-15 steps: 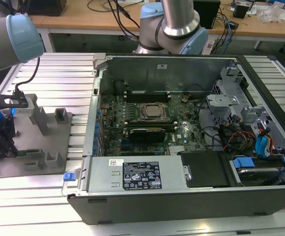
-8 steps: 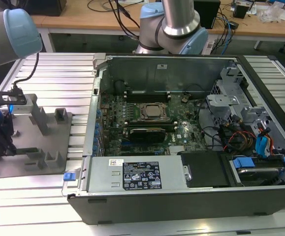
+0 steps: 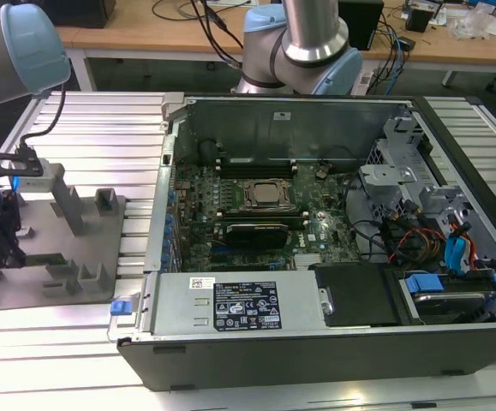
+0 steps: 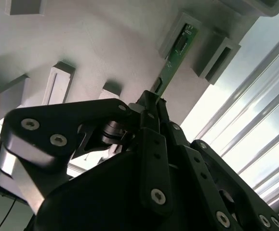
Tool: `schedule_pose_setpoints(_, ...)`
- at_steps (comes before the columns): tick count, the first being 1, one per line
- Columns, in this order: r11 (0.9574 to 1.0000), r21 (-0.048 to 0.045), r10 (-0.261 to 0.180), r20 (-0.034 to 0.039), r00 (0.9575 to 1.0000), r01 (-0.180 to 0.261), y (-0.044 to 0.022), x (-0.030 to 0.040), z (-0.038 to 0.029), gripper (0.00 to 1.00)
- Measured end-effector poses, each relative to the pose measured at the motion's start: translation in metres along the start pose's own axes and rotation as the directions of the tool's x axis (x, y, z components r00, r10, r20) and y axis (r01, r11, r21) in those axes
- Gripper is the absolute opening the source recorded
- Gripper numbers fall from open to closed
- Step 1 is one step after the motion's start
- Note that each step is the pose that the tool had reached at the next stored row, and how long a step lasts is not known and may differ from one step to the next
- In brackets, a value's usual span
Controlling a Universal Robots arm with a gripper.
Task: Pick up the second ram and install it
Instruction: 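Pick up the second ram and move it above second insertion slot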
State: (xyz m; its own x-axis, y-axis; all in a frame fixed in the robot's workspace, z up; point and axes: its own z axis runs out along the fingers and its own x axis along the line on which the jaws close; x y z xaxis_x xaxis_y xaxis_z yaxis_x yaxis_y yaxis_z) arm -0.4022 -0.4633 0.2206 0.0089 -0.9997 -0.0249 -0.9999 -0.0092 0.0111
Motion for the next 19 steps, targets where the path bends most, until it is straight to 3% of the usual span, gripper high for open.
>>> schedule_pose_setpoints(19, 1.0000, 0.0000, 0.000, 0.0000, 1.0000, 0.000, 0.0003, -0.0007, -0.0263, 0.14)
